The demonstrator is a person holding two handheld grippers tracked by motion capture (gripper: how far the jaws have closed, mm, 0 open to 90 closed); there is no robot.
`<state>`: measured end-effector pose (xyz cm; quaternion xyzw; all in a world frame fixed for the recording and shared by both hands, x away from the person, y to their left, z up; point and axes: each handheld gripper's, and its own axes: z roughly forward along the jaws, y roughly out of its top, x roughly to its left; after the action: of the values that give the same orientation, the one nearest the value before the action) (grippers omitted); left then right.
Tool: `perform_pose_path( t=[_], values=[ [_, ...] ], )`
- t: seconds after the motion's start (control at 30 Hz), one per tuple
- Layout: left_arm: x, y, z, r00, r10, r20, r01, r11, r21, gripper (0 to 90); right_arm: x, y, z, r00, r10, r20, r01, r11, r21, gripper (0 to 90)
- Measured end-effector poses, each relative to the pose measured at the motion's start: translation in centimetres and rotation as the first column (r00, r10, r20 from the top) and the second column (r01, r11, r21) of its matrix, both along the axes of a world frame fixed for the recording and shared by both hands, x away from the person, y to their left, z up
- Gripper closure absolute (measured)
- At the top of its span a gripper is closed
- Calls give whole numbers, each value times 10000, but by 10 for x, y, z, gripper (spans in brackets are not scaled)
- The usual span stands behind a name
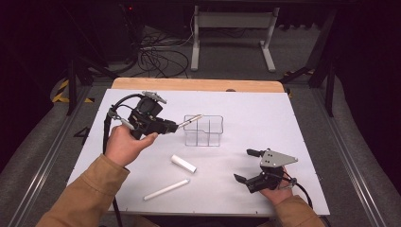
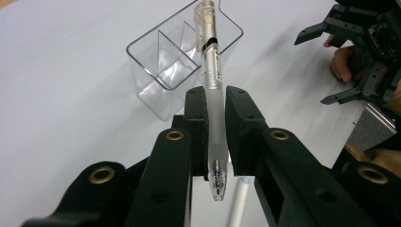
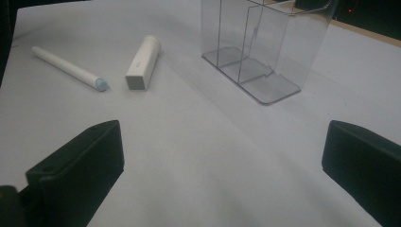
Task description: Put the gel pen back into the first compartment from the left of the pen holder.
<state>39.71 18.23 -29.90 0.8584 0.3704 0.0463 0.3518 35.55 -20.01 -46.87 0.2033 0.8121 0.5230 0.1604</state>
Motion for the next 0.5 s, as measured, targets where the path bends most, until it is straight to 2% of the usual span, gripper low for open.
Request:
perform_pose_path(
  t=[0.2,0.5],
  values=[
    [5,2,-1,9998,109,-157,-104,9994,324,799,0,0,0,10000,2,-18,-2,10000,-4,2],
    [15,4,-4,9976,259,-643,-208,9968,775,799,0,0,0,10000,5,-13,-5,10000,-9,2]
  ],
)
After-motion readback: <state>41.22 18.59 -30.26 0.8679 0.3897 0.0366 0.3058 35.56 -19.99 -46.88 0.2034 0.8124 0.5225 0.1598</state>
